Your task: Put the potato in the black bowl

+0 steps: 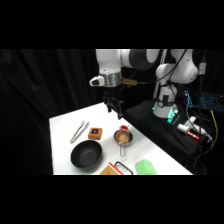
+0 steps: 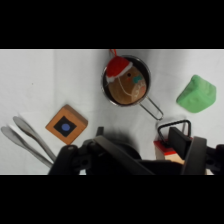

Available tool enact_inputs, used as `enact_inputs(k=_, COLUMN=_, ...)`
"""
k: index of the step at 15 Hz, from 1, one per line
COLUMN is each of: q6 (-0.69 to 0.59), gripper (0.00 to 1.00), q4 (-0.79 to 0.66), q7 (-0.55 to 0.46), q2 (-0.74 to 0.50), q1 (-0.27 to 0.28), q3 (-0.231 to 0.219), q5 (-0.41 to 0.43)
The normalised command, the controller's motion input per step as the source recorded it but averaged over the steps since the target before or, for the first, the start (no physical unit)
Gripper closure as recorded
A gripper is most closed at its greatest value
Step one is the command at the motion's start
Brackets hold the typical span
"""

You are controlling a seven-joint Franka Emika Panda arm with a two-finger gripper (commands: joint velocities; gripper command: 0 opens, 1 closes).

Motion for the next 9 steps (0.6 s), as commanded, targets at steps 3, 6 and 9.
enact_inputs(k=3, q6=0.03, gripper=0.0, q4=-0.04, q7=-0.01, q2=-0.02, q1=-0.016, q3=0.006, q5=0.028)
enact_inputs(k=6, q6=0.17, gripper=0.0, q4=-0.22, q7=-0.07, q2=-0.09, q1=-0.029, q3=-0.006, q5=0.051)
enact_inputs(k=9, q6=0.37, gripper=0.0, q4=-0.37, q7=-0.1, q2=-0.16, q1=-0.032, q3=-0.009, q5=0.094)
